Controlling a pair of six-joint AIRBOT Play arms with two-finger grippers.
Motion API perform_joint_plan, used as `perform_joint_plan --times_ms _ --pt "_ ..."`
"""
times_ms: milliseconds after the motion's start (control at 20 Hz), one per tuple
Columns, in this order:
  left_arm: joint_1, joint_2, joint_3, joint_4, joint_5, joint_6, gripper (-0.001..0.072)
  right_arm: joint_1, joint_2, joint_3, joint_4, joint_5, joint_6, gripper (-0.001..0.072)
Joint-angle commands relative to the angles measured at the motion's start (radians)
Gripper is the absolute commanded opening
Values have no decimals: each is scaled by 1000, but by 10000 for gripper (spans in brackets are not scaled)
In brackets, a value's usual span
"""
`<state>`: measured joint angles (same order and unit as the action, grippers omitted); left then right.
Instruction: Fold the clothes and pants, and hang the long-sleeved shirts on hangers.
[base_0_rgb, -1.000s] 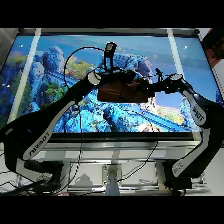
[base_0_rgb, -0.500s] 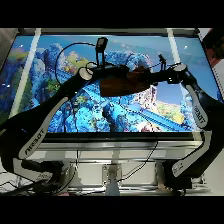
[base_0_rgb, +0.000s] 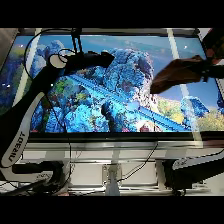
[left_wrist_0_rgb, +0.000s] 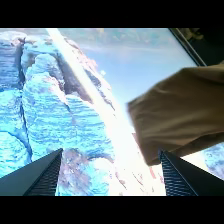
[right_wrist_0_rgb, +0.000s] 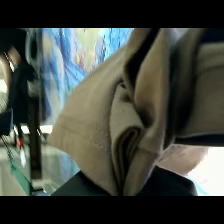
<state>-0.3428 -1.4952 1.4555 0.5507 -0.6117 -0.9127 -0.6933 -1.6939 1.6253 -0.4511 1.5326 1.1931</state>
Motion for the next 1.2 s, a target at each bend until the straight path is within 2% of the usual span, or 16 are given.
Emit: perform_joint_plan --times_ms 0,300,650,700,800,900,1000,1050,1150 --pt "16 44 1 -2 -53 0 678 -264 30 3 58 135 -7 13" --pt "14 56 1 -2 -56 0 677 -649 35 -22 103 158 -95 13" --pt "14 56 1 -3 -56 0 677 -1007 35 -180 -10 149 -98 14" --pt "14 56 1 -3 -56 0 677 -1041 35 -193 -54 140 -63 14" --pt "14 56 1 -3 -56 0 677 -1096 35 -199 -238 93 88 15" --pt "14 56 1 -3 -56 0 677 -1125 35 -199 -409 75 162 38" --pt "14 56 1 -3 -56 0 677 -1135 35 -199 -493 73 215 323" --pt "14 56 1 -3 -56 0 677 -1134 35 -199 -495 71 232 416" --pt "14 56 1 -3 -56 0 677 -1131 35 -198 -481 63 349 679"
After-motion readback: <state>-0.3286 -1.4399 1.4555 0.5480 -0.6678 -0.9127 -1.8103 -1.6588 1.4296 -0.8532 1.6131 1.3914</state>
